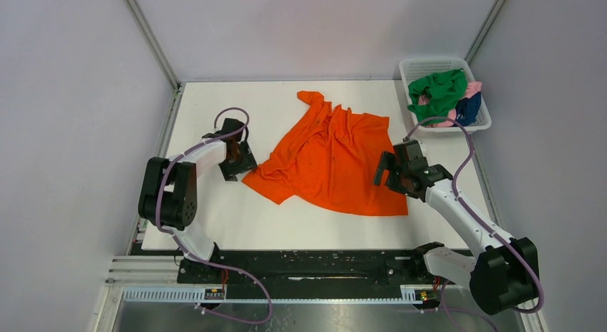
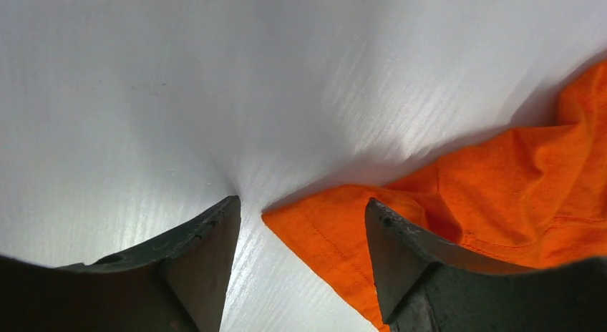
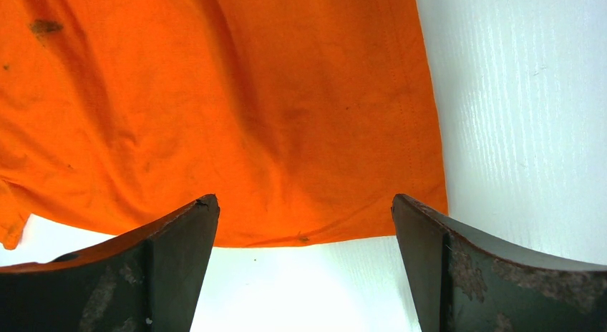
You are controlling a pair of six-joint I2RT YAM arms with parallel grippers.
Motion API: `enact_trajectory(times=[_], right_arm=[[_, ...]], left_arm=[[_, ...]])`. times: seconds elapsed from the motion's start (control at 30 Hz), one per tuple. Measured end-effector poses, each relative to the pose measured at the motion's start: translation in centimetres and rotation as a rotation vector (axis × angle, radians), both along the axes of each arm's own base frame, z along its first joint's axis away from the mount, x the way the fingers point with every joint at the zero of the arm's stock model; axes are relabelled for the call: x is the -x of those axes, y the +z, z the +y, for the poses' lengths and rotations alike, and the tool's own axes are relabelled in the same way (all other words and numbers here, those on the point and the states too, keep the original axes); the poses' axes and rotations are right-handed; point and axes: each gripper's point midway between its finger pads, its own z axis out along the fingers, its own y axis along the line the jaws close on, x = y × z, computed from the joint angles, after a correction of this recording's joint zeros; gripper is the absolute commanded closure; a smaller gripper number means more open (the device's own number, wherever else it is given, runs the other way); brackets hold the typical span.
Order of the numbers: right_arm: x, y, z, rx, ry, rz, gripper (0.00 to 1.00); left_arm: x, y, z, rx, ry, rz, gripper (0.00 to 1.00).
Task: Fold and stack the t-shirts
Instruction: Flatten out the tshirt
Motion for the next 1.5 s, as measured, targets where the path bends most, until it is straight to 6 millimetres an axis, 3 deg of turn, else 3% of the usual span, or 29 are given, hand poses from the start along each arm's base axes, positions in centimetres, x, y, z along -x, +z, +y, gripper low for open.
enact_trajectory(times=[0.43, 0.6, 0.8, 1.0, 1.3, 1.5], right_arm=[[0.1, -0.5, -0.1, 0.013, 0.004, 0.020, 0.01], [0.1, -0.6, -0.2, 0.020, 0.005, 0.024, 0.01], [0.0, -0.9, -0.3, 0.032, 0.005, 0.031, 0.01], [0.1, -1.1, -0.4, 0.036, 0.009, 0.038, 0.01], [0.1, -1.1, -0.4, 0.038, 0.011, 0.039, 0.00], [0.1, -1.1, -0.4, 0.038, 0.011, 0.041, 0.01]], left_arm=[[-0.5, -0.6, -1.4, 0.037, -0.061, 0.053, 0.42], [0.4, -0.7, -3.2, 0.030, -0.119, 0.071, 0.44], [2.7, -1.0, -5.9, -0.007, -0.203, 0.110, 0.59], [4.7, -1.1, -7.3, -0.005, -0.212, 0.101, 0.59], [11.6, -1.1, -9.7, 0.006, -0.265, 0.097, 0.55], [14.0, -1.0, -11.2, 0.025, -0.277, 0.096, 0.54]])
